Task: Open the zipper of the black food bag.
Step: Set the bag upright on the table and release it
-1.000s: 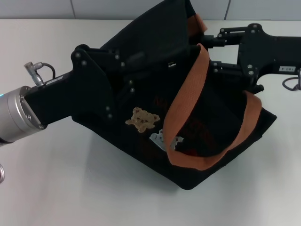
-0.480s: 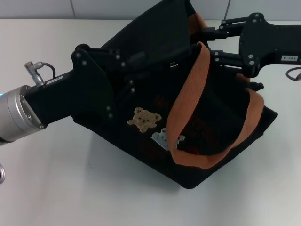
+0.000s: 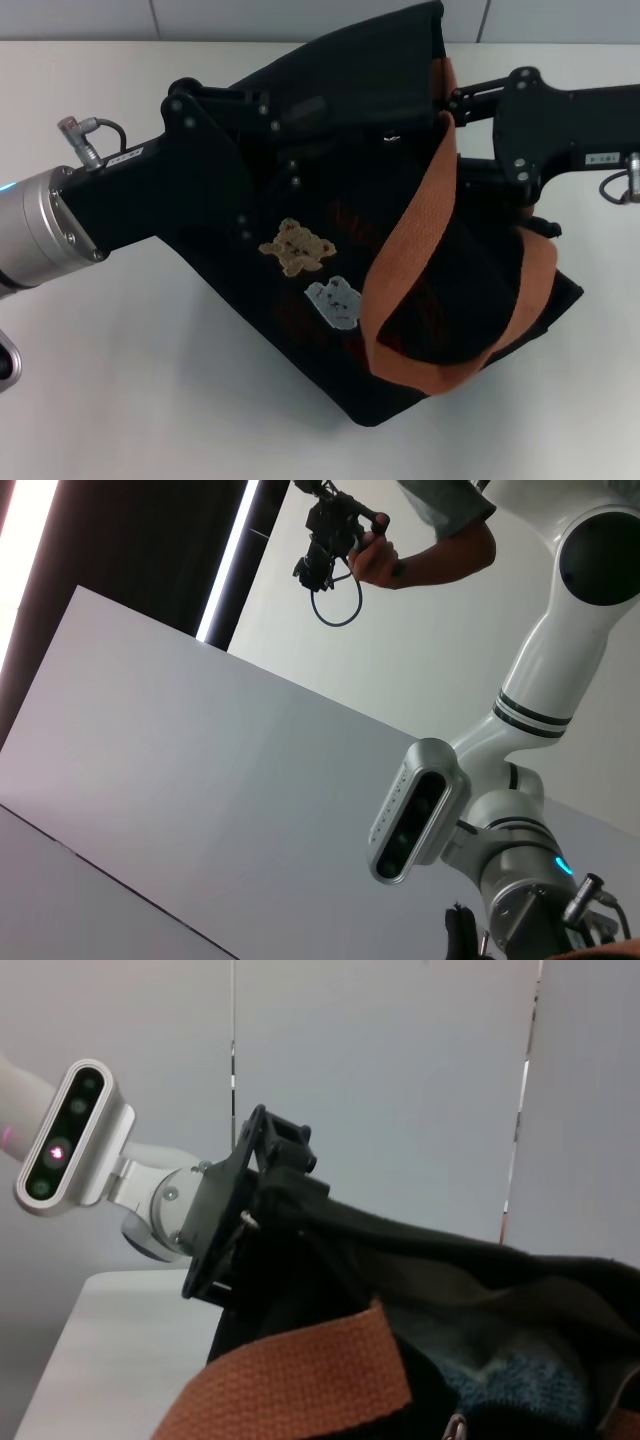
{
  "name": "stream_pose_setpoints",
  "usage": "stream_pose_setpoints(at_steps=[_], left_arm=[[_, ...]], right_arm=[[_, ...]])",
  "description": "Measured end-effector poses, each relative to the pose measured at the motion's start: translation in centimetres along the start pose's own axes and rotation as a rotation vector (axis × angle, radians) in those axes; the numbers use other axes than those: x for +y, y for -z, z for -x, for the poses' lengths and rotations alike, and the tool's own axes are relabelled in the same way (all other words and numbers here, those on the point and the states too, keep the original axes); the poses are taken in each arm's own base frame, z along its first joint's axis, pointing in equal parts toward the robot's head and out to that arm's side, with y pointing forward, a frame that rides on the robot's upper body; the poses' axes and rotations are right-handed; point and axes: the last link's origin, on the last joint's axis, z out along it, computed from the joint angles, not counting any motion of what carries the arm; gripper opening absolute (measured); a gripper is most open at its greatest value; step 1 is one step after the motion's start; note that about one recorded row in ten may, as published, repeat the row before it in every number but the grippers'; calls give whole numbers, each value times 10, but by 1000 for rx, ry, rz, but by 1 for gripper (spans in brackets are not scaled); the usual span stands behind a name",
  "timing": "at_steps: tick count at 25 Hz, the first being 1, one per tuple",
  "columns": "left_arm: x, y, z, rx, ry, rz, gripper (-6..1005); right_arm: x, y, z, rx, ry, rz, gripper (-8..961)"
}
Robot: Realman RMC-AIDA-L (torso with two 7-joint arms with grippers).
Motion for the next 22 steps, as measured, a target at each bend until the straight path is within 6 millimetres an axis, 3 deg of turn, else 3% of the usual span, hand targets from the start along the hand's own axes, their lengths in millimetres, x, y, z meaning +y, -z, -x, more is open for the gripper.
stream_pose_setpoints(at_steps=[9,16,22], left_arm=[[-3,-1,0,4,-8,-4,44],[-3,-2,0,14,-10,2,38],[-4,-2,-1,24,-9,0,33]], right_arm=[[14,8,-3,-32,18,21,434],[12,-7,-11,-14,21,-12,390],[13,-22,-12,-6,57,-28,197]])
